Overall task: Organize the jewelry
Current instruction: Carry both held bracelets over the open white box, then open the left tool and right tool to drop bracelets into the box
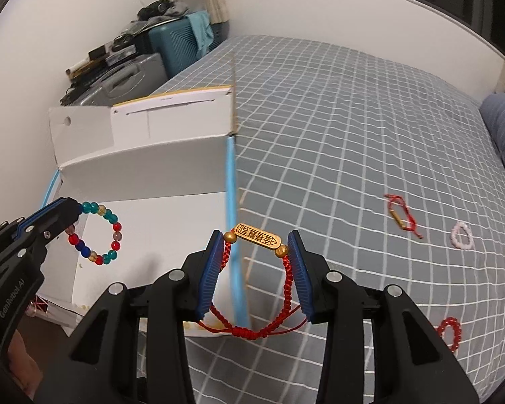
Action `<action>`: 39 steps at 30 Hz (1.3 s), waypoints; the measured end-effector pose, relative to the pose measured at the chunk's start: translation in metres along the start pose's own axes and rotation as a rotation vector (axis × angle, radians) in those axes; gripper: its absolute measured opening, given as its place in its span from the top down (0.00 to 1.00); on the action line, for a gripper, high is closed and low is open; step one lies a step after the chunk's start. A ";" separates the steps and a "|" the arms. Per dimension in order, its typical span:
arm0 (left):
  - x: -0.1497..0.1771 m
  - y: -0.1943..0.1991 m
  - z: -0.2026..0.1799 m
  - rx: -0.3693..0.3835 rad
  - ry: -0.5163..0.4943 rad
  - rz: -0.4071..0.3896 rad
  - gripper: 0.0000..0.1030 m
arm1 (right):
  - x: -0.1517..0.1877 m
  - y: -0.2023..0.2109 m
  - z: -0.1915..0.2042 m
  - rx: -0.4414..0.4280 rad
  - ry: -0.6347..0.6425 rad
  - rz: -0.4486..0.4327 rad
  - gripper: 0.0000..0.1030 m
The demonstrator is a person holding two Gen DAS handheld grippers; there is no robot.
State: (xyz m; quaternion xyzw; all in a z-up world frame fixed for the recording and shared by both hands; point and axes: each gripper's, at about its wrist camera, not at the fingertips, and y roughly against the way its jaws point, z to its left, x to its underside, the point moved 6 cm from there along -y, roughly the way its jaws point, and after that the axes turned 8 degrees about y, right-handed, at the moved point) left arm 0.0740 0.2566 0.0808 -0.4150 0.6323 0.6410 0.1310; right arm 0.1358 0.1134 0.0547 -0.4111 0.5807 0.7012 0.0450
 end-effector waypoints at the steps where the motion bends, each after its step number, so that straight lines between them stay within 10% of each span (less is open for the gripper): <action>1: 0.001 -0.002 0.005 -0.007 0.005 0.004 0.91 | -0.001 -0.001 0.003 -0.004 0.003 0.001 0.63; 34: 0.034 -0.068 0.108 -0.144 0.092 0.172 0.91 | 0.005 -0.092 0.091 -0.062 0.125 0.116 0.62; 39: 0.034 -0.067 0.109 -0.171 0.091 0.172 0.87 | 0.003 -0.088 0.094 -0.054 0.138 0.097 0.46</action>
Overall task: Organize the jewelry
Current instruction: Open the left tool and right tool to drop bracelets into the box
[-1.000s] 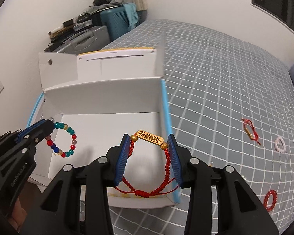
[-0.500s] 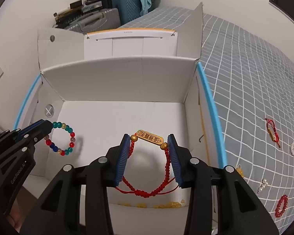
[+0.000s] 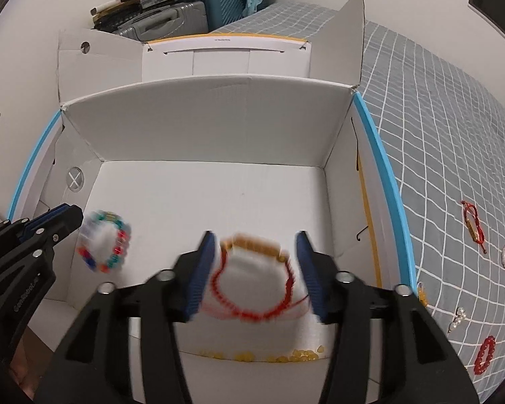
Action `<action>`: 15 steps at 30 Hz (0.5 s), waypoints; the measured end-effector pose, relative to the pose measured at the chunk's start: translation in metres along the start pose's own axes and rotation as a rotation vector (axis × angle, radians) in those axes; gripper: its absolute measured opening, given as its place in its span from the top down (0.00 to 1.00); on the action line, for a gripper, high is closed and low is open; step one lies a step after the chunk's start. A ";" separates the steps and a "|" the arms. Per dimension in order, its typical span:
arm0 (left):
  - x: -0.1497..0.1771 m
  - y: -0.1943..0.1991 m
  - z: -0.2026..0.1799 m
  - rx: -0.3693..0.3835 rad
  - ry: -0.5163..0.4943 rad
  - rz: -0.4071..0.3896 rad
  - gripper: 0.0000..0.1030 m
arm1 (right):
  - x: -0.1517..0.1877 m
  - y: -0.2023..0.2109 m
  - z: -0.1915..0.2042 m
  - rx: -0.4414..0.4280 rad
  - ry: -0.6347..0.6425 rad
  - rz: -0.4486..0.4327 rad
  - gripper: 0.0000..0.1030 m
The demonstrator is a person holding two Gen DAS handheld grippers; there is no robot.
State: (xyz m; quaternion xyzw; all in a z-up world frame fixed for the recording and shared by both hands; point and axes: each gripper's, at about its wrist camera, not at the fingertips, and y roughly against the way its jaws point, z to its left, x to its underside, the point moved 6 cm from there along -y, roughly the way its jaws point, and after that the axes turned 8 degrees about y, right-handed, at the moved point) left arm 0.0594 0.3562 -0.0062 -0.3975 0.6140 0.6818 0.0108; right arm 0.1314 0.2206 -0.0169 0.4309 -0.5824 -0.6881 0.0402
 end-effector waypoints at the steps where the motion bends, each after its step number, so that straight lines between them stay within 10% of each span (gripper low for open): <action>1: 0.000 0.001 0.000 0.006 0.004 0.002 0.79 | 0.000 0.002 0.000 0.006 0.001 -0.005 0.45; 7: -0.004 0.012 0.003 0.000 0.019 -0.034 0.38 | -0.004 0.014 -0.002 0.007 -0.004 -0.039 0.28; 15: -0.010 0.025 0.002 0.002 0.022 -0.086 0.16 | -0.006 0.031 -0.016 0.061 -0.017 -0.076 0.12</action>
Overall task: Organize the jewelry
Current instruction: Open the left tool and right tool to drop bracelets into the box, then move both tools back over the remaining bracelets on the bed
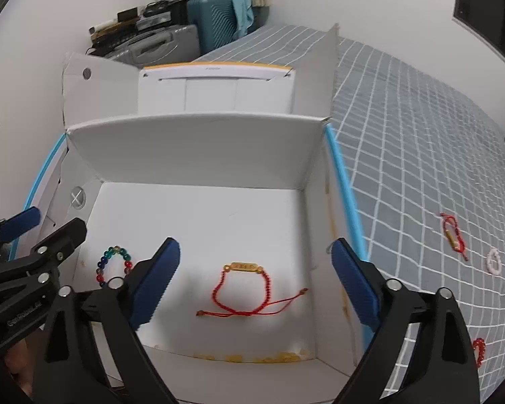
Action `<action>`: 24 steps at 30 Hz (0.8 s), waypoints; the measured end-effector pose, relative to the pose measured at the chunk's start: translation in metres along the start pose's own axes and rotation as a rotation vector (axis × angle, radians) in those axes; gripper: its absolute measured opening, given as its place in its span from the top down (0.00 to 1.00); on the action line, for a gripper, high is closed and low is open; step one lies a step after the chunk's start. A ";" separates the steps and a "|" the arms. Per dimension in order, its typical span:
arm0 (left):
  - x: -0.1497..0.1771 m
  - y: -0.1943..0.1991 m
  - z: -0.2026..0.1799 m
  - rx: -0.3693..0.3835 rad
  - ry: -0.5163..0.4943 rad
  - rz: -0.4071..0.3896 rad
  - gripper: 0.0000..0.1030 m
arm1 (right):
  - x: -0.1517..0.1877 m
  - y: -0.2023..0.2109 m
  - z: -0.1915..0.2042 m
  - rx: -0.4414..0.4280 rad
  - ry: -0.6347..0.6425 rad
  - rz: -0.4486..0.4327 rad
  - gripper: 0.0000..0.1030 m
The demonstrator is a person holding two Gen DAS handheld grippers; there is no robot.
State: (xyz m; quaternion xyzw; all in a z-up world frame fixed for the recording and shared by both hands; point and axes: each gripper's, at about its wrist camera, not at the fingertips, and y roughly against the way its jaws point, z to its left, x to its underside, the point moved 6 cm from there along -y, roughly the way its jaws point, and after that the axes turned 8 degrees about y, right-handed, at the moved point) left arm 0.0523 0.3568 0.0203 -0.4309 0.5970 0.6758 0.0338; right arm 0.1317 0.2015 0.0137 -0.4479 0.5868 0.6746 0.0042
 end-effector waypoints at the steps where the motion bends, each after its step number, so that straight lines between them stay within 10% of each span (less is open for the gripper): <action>1: 0.000 0.002 -0.001 0.004 0.000 -0.004 0.13 | -0.001 0.002 -0.002 0.001 -0.006 -0.002 0.10; 24: 0.001 0.053 -0.098 0.143 -0.062 -0.088 0.06 | 0.030 0.073 -0.115 0.094 -0.148 -0.054 0.07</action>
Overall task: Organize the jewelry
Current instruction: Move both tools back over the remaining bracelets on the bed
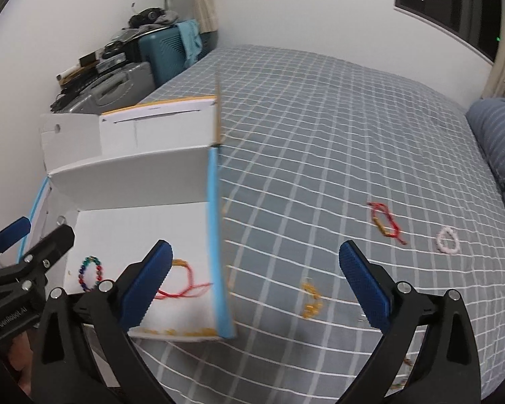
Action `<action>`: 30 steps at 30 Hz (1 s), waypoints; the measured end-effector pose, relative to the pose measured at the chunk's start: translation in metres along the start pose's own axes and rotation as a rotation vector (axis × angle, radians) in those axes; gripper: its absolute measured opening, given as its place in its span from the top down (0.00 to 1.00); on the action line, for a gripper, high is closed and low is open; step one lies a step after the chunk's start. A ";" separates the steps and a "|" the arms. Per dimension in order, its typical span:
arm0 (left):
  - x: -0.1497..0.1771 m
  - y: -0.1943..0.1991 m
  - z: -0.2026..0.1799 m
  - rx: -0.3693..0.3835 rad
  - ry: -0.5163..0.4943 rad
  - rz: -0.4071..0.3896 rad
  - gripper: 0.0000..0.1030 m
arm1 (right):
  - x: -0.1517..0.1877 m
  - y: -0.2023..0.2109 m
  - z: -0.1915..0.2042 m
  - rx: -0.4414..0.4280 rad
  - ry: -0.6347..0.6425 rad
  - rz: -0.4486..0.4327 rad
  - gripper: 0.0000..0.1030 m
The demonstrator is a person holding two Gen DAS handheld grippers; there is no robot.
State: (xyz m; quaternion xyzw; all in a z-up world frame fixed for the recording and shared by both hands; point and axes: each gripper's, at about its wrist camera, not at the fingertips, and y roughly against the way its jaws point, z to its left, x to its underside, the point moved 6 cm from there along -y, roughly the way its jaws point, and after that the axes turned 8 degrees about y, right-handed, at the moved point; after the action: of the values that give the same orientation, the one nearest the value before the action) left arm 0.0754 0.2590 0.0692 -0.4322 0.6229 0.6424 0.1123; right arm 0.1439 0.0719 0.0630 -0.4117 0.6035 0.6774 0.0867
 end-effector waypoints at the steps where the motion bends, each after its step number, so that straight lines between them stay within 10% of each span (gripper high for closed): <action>1: 0.000 0.000 -0.008 0.009 -0.010 0.004 0.06 | 0.004 0.003 -0.011 0.015 -0.010 0.001 0.07; 30: 0.130 -0.069 -0.276 0.254 -0.346 0.179 0.06 | 0.188 0.002 -0.262 0.240 -0.315 0.188 0.07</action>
State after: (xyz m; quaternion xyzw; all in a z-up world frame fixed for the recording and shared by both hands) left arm 0.1588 -0.0266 -0.0283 -0.2410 0.7060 0.6308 0.2134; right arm 0.1397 -0.2325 -0.0427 -0.2295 0.6945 0.6616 0.1649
